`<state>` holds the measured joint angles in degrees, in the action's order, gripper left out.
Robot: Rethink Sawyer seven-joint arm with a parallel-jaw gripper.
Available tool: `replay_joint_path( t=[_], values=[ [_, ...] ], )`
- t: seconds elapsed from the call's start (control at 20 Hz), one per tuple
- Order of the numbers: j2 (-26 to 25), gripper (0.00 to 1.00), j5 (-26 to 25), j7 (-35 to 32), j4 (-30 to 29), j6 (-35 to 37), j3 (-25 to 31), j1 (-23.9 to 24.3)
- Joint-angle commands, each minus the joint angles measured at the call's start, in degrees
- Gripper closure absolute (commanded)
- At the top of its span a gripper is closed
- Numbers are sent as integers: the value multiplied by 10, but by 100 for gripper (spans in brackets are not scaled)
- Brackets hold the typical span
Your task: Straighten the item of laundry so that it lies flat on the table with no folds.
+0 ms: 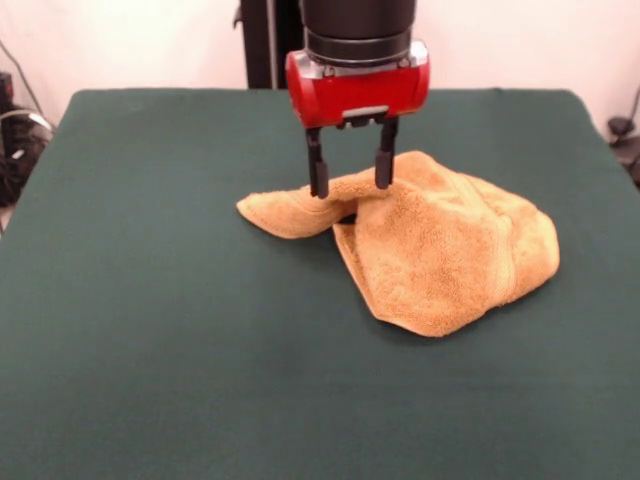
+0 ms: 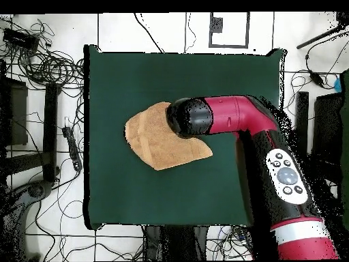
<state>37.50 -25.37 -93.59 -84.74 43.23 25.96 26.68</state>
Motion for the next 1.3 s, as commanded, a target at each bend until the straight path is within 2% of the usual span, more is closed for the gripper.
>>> replay_joint_path(
  t=[0.05, 0.4, 0.7, 0.95, 1.3],
  values=[
    [-61, 0, -20, 190, 40, 87, 71, 15],
    [-64, 0, -53, 225, 68, 92, 79, 45],
    [-59, 0, -84, 157, 12, 48, 68, 32],
    [-70, 0, -88, 114, 1, 44, 65, 22],
    [-65, 0, -90, 89, -12, 34, 61, 10]
  ],
)
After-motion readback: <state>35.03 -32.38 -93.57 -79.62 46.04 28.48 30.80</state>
